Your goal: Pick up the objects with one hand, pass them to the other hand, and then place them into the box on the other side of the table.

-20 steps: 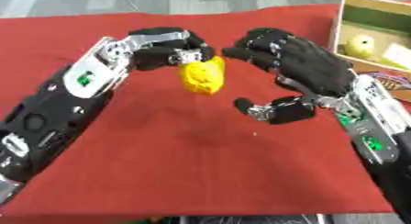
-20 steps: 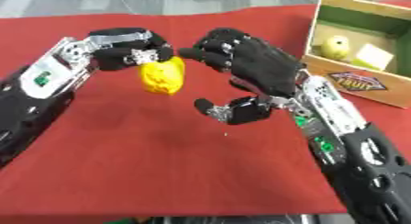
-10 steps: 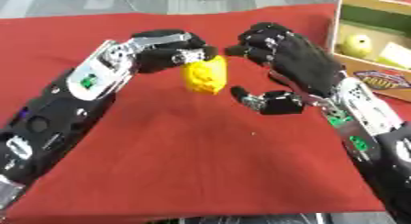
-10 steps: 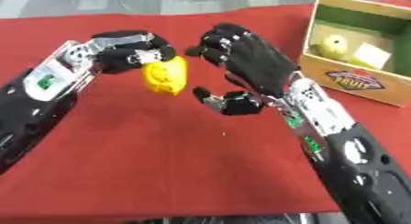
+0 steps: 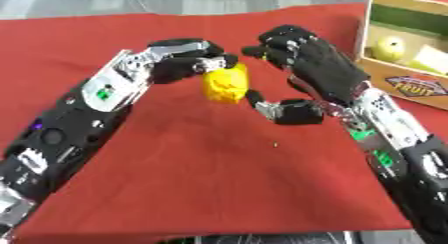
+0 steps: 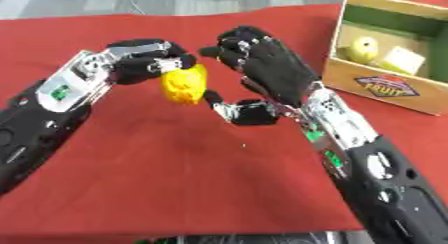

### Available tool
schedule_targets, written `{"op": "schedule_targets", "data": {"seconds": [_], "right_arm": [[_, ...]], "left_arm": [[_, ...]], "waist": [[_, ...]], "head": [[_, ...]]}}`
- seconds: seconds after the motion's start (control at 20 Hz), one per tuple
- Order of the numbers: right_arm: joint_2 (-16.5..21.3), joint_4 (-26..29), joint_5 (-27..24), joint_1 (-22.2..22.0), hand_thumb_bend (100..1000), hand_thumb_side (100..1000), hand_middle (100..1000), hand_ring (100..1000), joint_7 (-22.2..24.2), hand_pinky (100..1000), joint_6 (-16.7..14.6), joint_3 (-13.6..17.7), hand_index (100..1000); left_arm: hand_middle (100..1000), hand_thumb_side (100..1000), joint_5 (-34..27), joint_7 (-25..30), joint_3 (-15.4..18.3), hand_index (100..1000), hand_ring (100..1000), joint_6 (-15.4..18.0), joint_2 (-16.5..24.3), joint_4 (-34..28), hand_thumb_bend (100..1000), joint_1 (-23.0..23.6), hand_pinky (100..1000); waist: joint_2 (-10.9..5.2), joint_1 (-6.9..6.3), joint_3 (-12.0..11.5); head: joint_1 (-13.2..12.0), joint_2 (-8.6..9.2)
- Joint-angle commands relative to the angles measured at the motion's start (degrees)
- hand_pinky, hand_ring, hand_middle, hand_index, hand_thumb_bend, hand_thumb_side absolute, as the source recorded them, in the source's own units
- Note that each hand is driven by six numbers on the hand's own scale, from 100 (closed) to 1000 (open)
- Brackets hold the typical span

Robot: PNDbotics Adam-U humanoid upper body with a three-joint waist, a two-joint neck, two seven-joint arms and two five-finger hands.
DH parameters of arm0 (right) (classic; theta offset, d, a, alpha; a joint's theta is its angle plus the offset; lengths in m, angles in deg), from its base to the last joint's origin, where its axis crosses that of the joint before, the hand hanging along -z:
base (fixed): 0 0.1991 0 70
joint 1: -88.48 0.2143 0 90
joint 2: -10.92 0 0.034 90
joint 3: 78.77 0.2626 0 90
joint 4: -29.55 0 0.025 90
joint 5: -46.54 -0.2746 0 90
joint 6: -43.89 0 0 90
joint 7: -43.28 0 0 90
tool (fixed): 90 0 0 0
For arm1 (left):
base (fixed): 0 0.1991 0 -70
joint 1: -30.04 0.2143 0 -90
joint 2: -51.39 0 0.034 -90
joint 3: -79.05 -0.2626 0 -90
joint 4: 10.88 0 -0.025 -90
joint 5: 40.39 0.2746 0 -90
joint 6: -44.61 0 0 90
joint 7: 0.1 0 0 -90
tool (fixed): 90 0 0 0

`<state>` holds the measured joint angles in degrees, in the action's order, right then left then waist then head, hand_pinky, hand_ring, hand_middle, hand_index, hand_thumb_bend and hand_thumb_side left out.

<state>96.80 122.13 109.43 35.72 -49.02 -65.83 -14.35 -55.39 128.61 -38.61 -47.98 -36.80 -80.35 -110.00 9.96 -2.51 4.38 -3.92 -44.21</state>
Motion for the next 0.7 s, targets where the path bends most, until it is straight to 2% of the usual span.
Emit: {"op": "schedule_targets", "data": {"seconds": [0.05, 0.3, 0.45, 0.7], "right_arm": [[0.0, 1.7, -1.1, 0.8, 204, 513, 628, 810, 0.9, 849, 0.0, -0.2, 836], [0.0, 2.4, -1.9, 1.0, 205, 511, 627, 811, 1.8, 851, -0.8, -0.8, 810], [-0.1, 2.7, -2.2, 0.9, 208, 476, 615, 807, 1.7, 849, -0.8, -0.8, 760], [-0.1, 2.7, -2.3, 0.9, 208, 476, 615, 807, 1.2, 849, -0.5, -0.9, 760]], "left_arm": [[330, 618, 0.3, -0.2, 1.0, 489, 382, 0.2, -0.2, 0.1, 100, -1.5, 664], [330, 617, 0.3, -0.3, 1.1, 489, 382, 0.3, -1.2, 0.4, 100, -2.0, 665], [329, 618, 0.2, -0.5, 1.4, 489, 382, 0.2, -1.9, 0.6, 100, -2.2, 665], [329, 618, 0.1, -0.6, 1.5, 489, 382, 0.0, -2.2, 0.8, 100, -2.3, 665]], "waist": [[-1.51, 0.41, 0.1], [-1.41, 0.45, 0.1], [-1.34, 0.50, 0.1], [-1.33, 0.51, 0.1]], "head": [[0.2, 0.09], [0.3, 0.09], [0.2, 0.09], [0.2, 0.09]]}}
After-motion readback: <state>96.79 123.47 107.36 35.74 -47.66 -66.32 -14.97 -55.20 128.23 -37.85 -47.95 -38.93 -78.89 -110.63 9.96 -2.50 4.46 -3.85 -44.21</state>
